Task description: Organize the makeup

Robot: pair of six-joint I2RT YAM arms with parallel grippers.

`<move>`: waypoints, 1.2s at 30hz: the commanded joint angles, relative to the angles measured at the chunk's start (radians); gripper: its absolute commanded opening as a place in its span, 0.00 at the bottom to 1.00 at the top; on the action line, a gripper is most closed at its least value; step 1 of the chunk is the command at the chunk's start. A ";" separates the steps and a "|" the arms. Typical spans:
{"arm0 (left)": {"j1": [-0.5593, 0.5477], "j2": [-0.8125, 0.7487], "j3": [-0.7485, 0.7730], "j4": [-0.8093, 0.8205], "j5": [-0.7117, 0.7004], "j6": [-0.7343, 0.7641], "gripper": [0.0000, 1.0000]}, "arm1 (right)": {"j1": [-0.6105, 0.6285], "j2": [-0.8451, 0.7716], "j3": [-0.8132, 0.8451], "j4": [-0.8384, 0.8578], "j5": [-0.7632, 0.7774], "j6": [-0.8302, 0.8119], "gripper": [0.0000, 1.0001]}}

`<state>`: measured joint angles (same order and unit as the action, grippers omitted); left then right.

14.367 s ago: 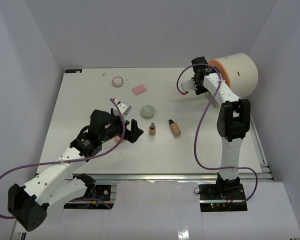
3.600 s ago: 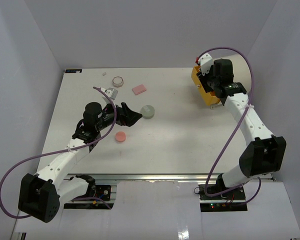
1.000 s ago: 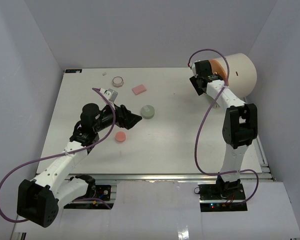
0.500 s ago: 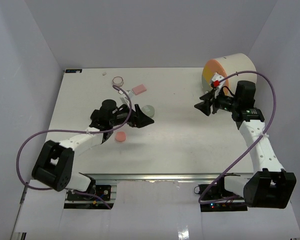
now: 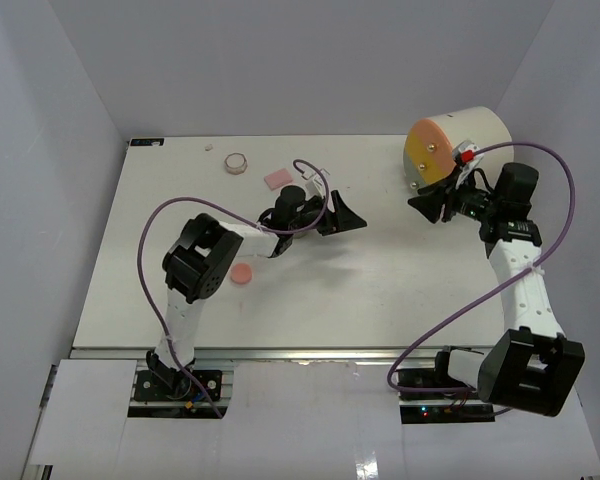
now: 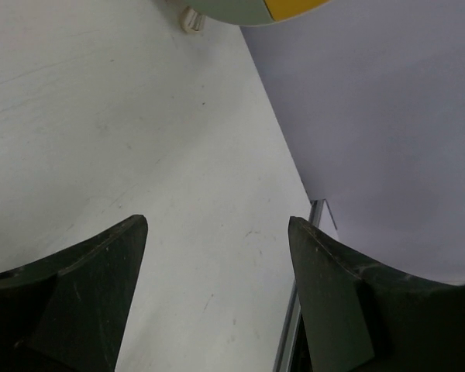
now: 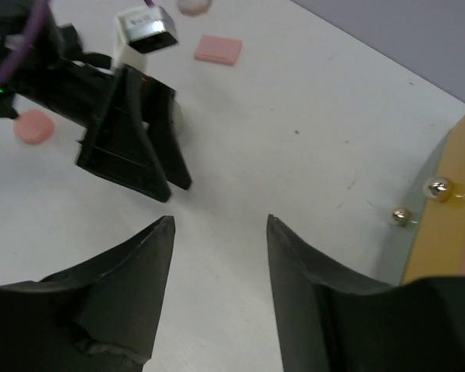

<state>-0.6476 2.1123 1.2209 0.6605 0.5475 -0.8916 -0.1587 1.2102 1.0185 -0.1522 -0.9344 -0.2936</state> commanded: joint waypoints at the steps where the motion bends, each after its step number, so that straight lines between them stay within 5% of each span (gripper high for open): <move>1: 0.041 -0.287 -0.117 -0.104 -0.084 0.138 0.86 | 0.074 0.157 0.227 -0.217 0.207 -0.373 0.65; 7: 0.170 -0.668 -0.324 -0.346 -0.083 0.290 0.91 | 0.306 0.465 0.434 -0.540 0.701 -1.039 0.81; 16: 0.224 -1.135 -0.480 -0.691 -0.183 0.599 0.95 | 0.475 0.793 0.629 -0.514 1.281 -1.297 0.84; 24: 0.226 -1.329 -0.582 -0.741 -0.254 0.647 0.98 | 0.478 0.960 0.768 -0.516 1.495 -1.383 0.83; 36: 0.226 -1.347 -0.575 -0.749 -0.206 0.648 0.98 | 0.462 1.014 0.808 -0.517 1.510 -1.407 0.77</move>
<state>-0.4225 0.7917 0.6327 -0.0807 0.3259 -0.2577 0.3164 2.2075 1.7845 -0.6579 0.5334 -1.6734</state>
